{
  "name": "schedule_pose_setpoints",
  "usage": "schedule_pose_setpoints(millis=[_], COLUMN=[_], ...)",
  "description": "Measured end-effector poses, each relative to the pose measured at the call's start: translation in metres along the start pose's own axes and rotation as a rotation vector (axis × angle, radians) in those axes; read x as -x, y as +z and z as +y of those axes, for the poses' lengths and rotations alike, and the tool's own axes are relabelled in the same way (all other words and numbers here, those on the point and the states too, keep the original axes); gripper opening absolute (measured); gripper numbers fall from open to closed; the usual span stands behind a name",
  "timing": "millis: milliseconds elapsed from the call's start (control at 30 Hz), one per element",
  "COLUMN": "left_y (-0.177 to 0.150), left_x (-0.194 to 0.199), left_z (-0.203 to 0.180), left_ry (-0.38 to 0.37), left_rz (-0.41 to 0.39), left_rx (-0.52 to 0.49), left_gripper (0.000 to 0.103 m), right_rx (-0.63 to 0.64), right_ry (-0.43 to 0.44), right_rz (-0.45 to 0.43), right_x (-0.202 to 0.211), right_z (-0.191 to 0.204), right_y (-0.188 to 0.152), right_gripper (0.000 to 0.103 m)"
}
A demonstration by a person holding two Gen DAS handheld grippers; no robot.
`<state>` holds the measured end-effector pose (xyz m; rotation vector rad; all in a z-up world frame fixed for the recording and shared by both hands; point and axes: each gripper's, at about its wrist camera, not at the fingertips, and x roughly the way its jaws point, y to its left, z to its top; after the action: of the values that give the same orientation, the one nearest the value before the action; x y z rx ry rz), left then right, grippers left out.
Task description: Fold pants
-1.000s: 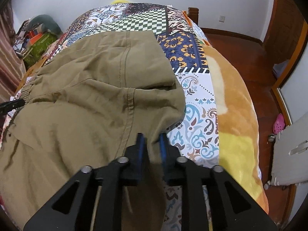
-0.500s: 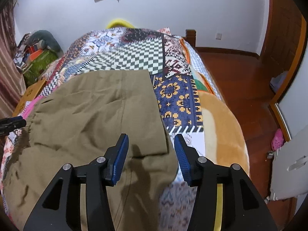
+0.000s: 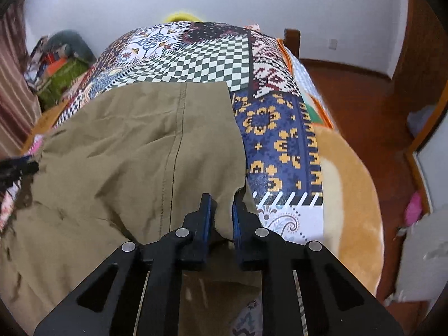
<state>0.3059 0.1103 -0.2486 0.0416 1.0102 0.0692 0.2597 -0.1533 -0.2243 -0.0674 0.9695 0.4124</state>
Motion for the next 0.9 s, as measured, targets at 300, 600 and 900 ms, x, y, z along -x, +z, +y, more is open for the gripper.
schedule_pose_setpoints(millis=[300, 600, 900], left_y=[0.002, 0.009, 0.038], left_x=[-0.014, 0.017, 0.027], left_z=[0.005, 0.021, 0.056], left_ry=[0.009, -0.052, -0.025], left_rz=[0.017, -0.02, -0.061], left_rx=[-0.003, 0.07, 0.127], left_gripper=[0.052, 0.055, 0.067], right_rx=[-0.015, -0.04, 0.001], right_ry=[-0.014, 0.021, 0.002], right_rz=[0.01, 0.018, -0.101], right_x=[-0.01, 0.014, 0.041], right_z=[-0.01, -0.01, -0.002], right_y=[-0.001, 0.011, 0.051], right_gripper=[0.01, 0.021, 0.044])
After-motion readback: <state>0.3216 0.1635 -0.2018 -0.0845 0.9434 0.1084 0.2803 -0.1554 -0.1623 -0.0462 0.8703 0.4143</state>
